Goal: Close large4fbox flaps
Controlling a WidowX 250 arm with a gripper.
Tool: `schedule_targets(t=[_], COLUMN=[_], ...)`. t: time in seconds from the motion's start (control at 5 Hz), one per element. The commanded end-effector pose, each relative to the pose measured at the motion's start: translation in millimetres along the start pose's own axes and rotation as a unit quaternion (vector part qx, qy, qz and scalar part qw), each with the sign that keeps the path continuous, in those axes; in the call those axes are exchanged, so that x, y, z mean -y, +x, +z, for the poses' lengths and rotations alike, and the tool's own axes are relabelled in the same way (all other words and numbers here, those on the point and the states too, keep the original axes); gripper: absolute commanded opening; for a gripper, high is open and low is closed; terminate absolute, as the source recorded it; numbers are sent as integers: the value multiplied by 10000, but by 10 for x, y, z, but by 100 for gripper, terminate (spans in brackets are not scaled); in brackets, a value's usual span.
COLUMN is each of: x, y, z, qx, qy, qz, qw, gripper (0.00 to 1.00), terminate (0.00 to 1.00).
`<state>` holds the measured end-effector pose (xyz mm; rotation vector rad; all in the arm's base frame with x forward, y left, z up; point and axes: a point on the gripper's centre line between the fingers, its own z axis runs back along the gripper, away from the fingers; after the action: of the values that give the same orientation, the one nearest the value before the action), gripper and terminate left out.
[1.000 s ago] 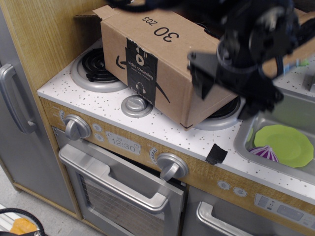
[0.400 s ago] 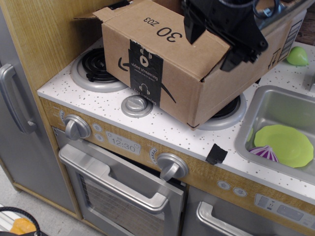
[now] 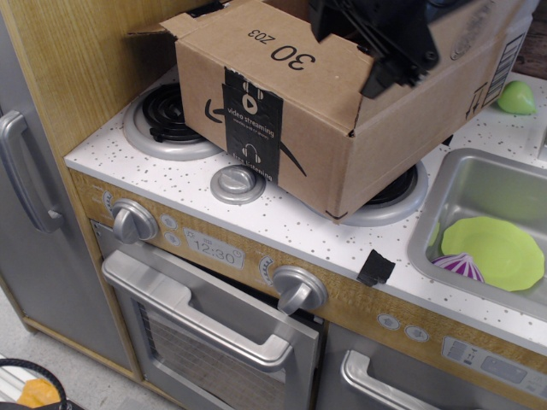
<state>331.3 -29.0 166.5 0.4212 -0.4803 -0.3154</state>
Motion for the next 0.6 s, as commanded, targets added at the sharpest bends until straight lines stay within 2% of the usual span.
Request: schedule_targets(t=[0.0,0.2,0.4], x=[-300,-319,-302], y=[83,-17,-69], z=[-117,-258,-405], qx=[306,235,39], qy=[370,356,30], qz=[-147,-45,59], qw=[9987,9991,10000], gripper=[100,100,100], terminate=[0,0,0])
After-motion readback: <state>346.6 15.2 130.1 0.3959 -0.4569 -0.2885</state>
